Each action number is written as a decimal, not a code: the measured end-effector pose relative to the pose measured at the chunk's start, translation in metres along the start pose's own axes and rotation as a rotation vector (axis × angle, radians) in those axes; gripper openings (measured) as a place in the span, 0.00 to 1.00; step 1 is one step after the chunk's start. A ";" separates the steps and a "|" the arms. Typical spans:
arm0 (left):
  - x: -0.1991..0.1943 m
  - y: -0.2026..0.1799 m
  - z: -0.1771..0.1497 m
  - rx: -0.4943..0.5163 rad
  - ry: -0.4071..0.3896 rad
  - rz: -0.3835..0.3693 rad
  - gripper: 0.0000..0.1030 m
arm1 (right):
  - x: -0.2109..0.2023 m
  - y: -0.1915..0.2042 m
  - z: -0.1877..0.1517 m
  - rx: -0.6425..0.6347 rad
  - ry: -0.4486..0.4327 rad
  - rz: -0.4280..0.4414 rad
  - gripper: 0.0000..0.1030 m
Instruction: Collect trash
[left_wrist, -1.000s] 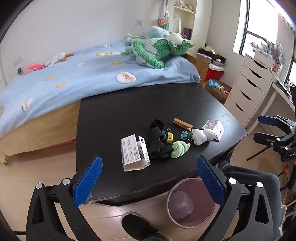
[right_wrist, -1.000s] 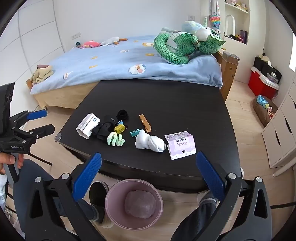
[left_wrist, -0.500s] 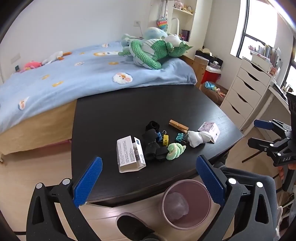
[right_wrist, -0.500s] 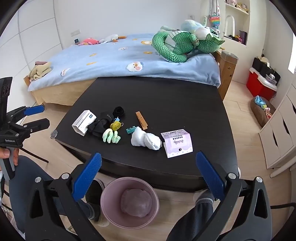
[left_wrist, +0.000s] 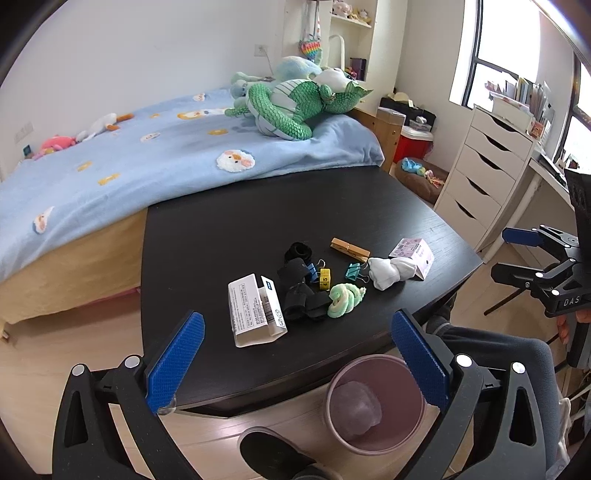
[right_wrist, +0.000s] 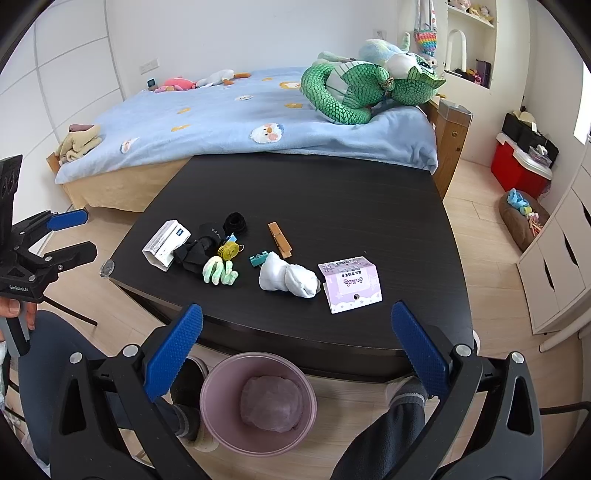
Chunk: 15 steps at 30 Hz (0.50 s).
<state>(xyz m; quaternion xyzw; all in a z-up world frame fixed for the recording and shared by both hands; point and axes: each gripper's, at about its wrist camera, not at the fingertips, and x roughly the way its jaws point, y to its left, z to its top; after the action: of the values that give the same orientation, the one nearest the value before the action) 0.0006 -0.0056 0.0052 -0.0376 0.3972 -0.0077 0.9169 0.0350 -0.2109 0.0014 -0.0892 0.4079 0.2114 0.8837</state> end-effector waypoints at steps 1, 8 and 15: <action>0.000 0.000 0.000 0.001 -0.001 0.000 0.94 | 0.000 -0.001 0.000 0.002 0.000 0.000 0.97; 0.000 -0.001 -0.001 0.000 -0.003 -0.004 0.94 | 0.000 -0.003 0.000 0.002 0.001 0.000 0.97; -0.001 -0.002 0.000 0.002 -0.006 -0.008 0.94 | 0.000 -0.003 0.001 0.004 0.000 -0.001 0.97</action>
<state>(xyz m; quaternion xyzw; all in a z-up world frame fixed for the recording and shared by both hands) 0.0002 -0.0076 0.0065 -0.0382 0.3944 -0.0118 0.9181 0.0367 -0.2137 0.0019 -0.0877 0.4084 0.2102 0.8839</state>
